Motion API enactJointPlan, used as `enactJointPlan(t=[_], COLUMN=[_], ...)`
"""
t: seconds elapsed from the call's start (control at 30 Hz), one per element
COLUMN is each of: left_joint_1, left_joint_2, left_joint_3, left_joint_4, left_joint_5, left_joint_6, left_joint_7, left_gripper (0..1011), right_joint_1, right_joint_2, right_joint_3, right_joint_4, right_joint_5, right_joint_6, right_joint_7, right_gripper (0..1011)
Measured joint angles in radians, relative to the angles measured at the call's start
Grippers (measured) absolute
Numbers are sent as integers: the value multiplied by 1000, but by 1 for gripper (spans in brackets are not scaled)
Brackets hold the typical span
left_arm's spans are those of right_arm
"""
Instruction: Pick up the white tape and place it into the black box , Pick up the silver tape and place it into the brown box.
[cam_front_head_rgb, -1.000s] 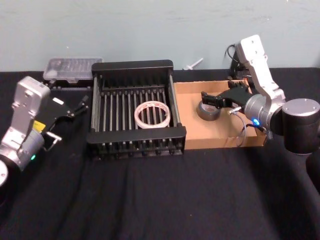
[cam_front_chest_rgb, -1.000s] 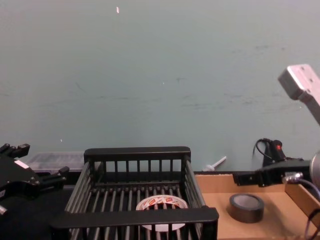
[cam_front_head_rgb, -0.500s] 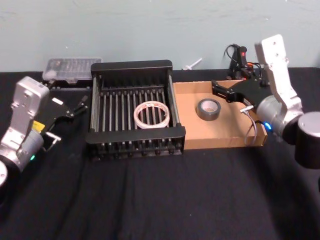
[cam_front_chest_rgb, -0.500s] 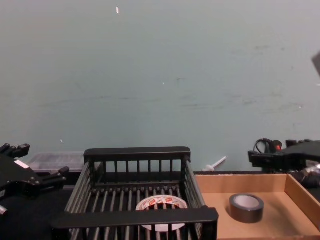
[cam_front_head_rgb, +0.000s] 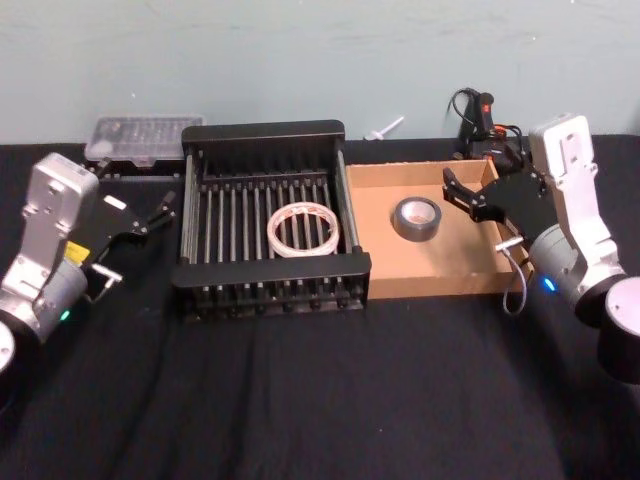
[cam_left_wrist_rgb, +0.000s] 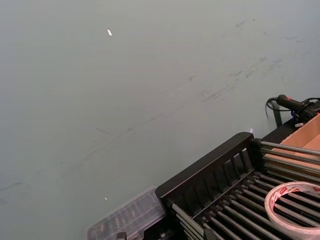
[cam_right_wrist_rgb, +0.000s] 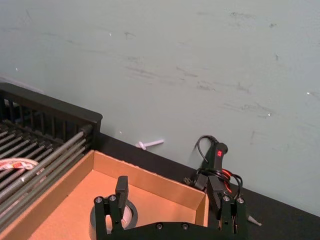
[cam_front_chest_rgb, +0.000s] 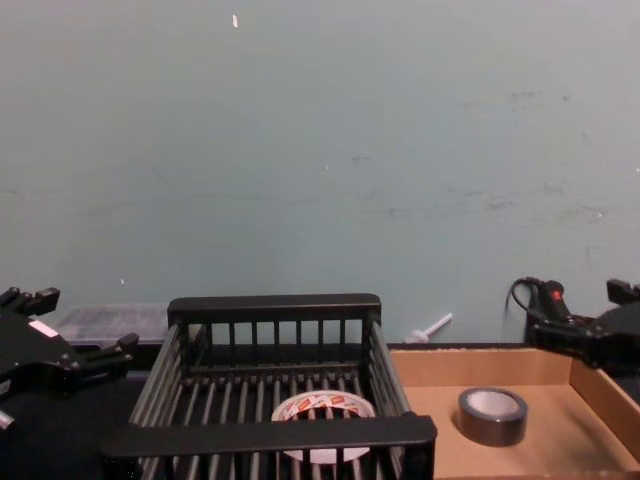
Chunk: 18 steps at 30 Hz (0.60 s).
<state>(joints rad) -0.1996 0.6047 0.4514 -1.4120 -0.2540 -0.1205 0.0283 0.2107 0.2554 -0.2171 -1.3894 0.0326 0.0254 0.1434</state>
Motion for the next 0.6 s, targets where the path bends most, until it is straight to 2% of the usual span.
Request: enactJointPlan(t=[0.37, 0.6], left_joint_1=[0, 0], left_joint_2=[0, 0], left_joint_3=[0, 0], left_joint_4=[0, 0], left_joint_5=[0, 0], left_joint_6=[0, 0], left_joint_7=[0, 0], left_gripper=[1001, 1001], right_joint_1=[-7, -8], right_joint_2=[-16, -16], right_joint_3=[11, 12], right_joint_4=[34, 35], right_joint_5=[-51, -52], right_joint_6=[-13, -12], right_joint_7=[-10, -10], right_gripper=[1002, 1003])
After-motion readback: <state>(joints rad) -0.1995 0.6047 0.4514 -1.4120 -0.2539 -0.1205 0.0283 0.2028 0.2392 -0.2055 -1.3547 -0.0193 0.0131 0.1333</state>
